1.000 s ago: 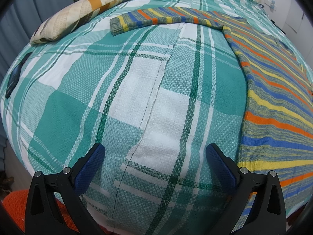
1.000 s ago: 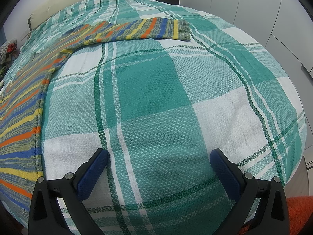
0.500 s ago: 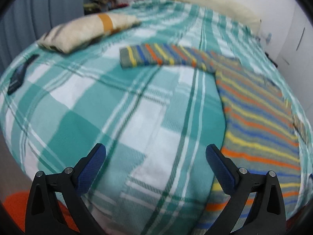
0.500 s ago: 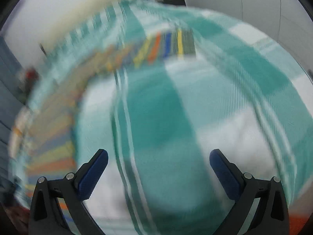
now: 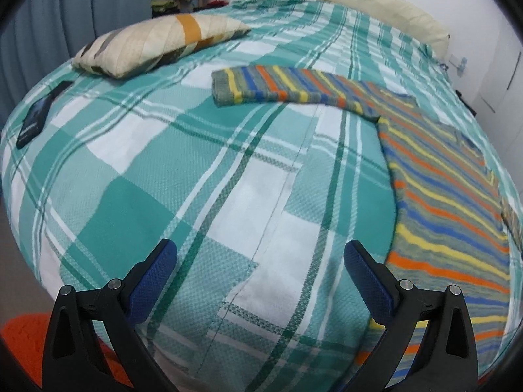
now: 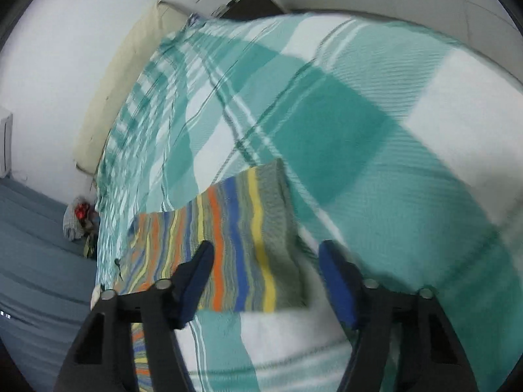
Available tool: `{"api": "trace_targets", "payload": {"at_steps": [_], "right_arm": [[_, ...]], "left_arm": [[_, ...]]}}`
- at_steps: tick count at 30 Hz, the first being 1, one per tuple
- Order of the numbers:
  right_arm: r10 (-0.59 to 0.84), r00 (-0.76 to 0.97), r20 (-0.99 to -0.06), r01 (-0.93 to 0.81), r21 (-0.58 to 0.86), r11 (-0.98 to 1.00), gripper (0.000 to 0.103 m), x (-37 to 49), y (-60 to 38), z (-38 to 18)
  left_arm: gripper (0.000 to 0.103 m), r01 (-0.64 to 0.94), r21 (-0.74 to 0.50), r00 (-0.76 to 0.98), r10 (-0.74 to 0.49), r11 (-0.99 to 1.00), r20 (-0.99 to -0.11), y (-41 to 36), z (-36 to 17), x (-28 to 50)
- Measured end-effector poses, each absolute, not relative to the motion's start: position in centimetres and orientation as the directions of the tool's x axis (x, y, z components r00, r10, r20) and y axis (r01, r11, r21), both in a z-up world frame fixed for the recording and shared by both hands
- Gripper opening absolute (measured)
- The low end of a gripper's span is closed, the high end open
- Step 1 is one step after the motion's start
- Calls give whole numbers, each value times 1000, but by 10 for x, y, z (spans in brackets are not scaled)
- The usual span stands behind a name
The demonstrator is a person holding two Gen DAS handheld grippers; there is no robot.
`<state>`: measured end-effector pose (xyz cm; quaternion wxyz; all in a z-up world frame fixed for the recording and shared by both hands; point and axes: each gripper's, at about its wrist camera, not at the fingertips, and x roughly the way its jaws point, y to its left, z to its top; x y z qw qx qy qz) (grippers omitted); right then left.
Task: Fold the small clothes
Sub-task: 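Grasp the striped sweater edge with the right gripper, fold it over, release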
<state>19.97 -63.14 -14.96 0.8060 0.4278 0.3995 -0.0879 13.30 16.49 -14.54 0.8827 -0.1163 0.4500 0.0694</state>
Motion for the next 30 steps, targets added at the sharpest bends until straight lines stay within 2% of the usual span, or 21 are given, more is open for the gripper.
{"api": "trace_targets", "payload": {"at_steps": [3,4,5,10,13,19,23,24,25,26,28,30], "right_arm": [[215,636,-741,500,608,617,36,213,-631,-163],[216,627,-749,510,604,612,7,213,-632,-166],[225,616,-755,521,604,603,3,212,-633,-169],[119,652,-749,474,525,707,3,213,-616,-125],[110,701,-704,358,481,800,3,229,-578,-71],[294,739,-606,25,460,887,3,297,-442,22],[403,693,-598,-129,446,885,3,337,-346,35],[416,682,-602,-159,434,887,4,345,-325,33],[436,665,-606,-185,433,882,9,352,-304,26],[456,628,-630,-192,442,876,35,366,-285,16],[463,596,-656,-180,453,873,73,376,-270,2],[444,611,-655,-178,433,883,73,371,-273,-4]], "left_arm": [[102,-232,-145,566,12,962,-824,163,-152,137],[102,-231,-142,561,13,962,-828,162,-154,137],[102,-230,-138,557,14,963,-831,160,-156,138],[102,-199,-133,563,2,971,-827,153,-155,137],[102,-185,-142,566,-12,972,-824,151,-154,137],[102,-188,-174,565,-38,967,-824,154,-152,135],[102,-207,-193,557,-47,959,-829,161,-153,133],[102,-210,-197,553,-50,958,-832,163,-154,133],[102,-213,-202,548,-54,956,-835,164,-156,134],[102,-216,-205,545,-56,955,-836,165,-156,133],[102,-214,-211,545,-63,954,-836,166,-156,133],[102,-208,-216,546,-70,954,-835,165,-155,133]]}}
